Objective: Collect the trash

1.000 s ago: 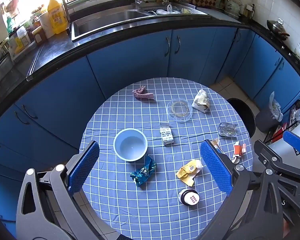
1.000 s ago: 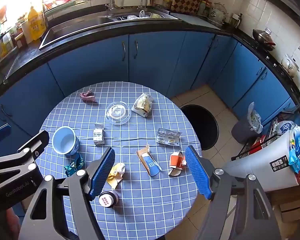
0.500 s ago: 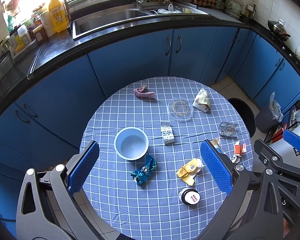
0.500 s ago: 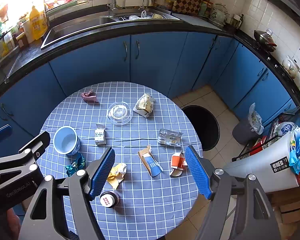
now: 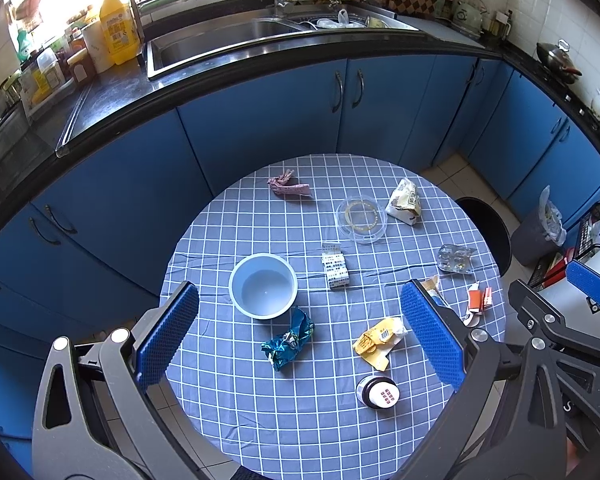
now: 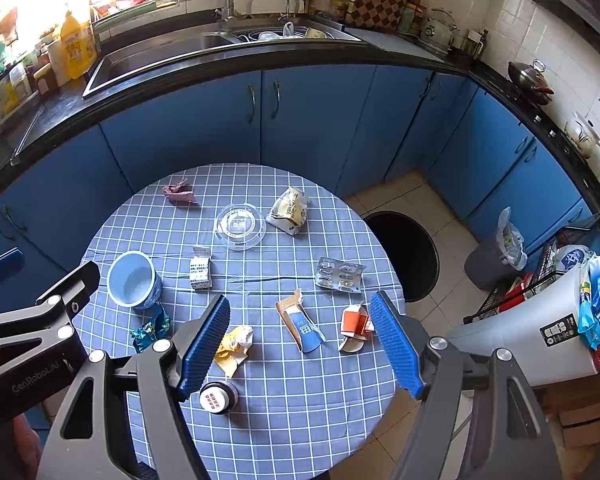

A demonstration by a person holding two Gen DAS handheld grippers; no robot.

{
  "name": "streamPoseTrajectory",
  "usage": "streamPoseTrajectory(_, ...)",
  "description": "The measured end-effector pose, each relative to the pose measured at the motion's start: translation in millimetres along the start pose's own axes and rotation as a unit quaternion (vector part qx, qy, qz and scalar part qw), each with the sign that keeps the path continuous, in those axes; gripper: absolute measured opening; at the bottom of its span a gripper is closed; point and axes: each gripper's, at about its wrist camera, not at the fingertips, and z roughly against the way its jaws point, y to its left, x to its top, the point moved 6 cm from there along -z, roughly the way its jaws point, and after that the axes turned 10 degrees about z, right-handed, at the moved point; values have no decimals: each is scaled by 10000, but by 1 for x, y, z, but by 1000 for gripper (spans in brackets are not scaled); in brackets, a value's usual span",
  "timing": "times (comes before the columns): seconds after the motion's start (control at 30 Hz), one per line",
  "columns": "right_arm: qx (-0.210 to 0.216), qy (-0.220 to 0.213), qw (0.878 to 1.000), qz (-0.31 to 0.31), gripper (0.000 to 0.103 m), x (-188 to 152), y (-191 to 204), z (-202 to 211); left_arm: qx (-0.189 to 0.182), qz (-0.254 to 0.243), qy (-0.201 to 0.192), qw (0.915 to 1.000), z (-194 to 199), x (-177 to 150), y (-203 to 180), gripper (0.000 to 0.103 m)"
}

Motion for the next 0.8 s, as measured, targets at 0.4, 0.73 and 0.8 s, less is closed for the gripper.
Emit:
streamPoseTrajectory(0.4, 3, -3, 10000, 6, 71, -1, 0, 0, 1, -6, 13, 10000, -1, 0, 0, 99)
streamPoseTrajectory(0.73, 13, 43, 10000, 37, 71, -4, 4, -5, -7, -3, 62, 10000, -6, -3, 2, 99)
streamPoseTrajectory(0.8, 16, 54, 10000, 43, 71, -3, 4, -5, -7, -1, 60, 10000, -6, -3, 2, 99)
